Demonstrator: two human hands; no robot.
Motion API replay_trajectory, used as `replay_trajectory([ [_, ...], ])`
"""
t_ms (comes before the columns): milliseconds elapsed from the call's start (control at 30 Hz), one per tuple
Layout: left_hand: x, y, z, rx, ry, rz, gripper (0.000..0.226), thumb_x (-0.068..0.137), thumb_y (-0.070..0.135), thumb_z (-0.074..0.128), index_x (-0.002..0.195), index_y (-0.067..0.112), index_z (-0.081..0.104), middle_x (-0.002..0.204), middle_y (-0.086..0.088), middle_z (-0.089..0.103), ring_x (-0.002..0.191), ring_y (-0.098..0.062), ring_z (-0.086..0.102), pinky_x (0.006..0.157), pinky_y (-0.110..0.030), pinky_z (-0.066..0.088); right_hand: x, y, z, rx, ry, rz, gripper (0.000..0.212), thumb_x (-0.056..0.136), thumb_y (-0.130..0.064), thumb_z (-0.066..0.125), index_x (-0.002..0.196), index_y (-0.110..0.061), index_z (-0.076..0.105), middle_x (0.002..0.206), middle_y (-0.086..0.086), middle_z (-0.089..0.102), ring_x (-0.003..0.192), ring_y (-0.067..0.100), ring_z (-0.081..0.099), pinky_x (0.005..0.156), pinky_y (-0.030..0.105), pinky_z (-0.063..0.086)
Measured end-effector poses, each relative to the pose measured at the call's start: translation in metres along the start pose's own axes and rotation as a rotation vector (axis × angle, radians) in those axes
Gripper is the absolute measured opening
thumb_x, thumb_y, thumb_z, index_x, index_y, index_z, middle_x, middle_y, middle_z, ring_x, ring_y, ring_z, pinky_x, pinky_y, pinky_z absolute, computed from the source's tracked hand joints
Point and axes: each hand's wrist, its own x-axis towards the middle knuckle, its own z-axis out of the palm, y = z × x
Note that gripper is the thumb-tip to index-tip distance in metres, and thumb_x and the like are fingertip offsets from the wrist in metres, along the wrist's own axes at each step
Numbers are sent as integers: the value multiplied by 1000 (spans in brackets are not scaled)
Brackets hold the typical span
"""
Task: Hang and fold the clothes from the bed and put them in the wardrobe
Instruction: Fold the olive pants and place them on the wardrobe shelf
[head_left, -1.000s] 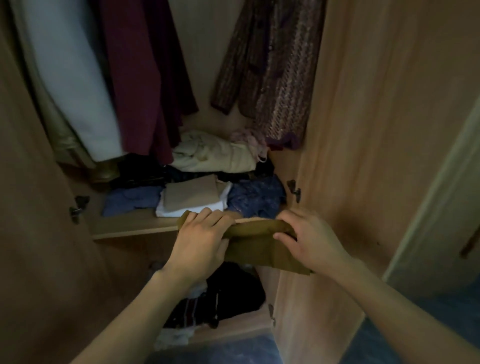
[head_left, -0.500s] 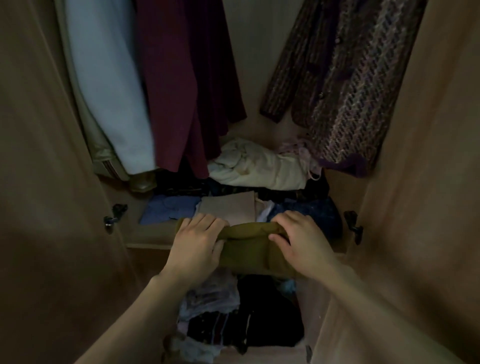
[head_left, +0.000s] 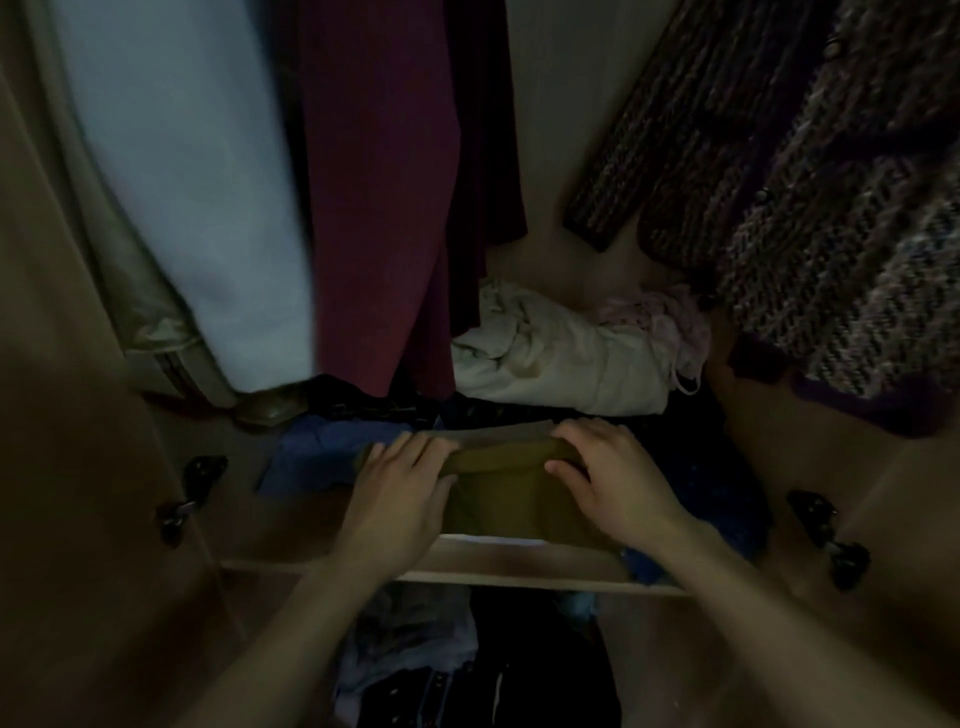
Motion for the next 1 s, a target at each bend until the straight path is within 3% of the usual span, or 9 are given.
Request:
replay_trajectory([
  [267,50,-35,54,-121,-120,-11,21,99,20,51,115,15,63,107,-2,64,100,-22,57,89,-42,43,43,51,33,0,-48,74,20,97,-30,60,111,-17,63,102,1,66,94,14,56,83,32,44],
  [433,71,-47,93,-20,-108,-94,24,97,21,55,120,17,63,113,-4,64,106,-25,57,92,-41,41,65,76,61,-28,-50,128,24,96,-30,60,115,-16,63,111,4,66,103,19,55,86,30,38],
  [600,90,-60,127,125,-203,-209,45,99,35,52,141,21,48,137,-2,55,122,-26,52,104,-38,37,78,89,84,-88,-35,180,37,92,-23,65,127,-15,60,128,6,58,120,24,49,101,34,37],
  [700,88,-59,137,156,-143,-189,46,86,27,73,130,13,62,128,-9,63,110,-33,62,93,-45,50,75,87,95,-35,32,168,36,89,-12,67,125,-8,64,130,13,58,120,31,53,101,41,43],
  [800,83,-58,147,166,-32,-110,45,75,15,82,118,12,69,123,-10,66,103,-32,66,81,-45,55,66,81,107,-33,33,113,34,91,-18,67,123,-7,66,132,16,59,119,34,56,103,46,45],
  [867,80,-60,152,170,55,-54,39,77,8,75,115,13,71,125,-10,66,109,-32,61,81,-45,54,61,77,116,-47,-14,92,44,92,-29,66,130,-7,63,140,17,55,126,35,53,110,47,39],
  [1000,75,-57,163,152,48,103,35,88,17,50,113,13,73,129,-8,65,121,-28,59,98,-48,48,60,81,131,-54,-157,101,64,101,-50,37,154,-14,29,162,10,23,149,24,21,123,40,8],
])
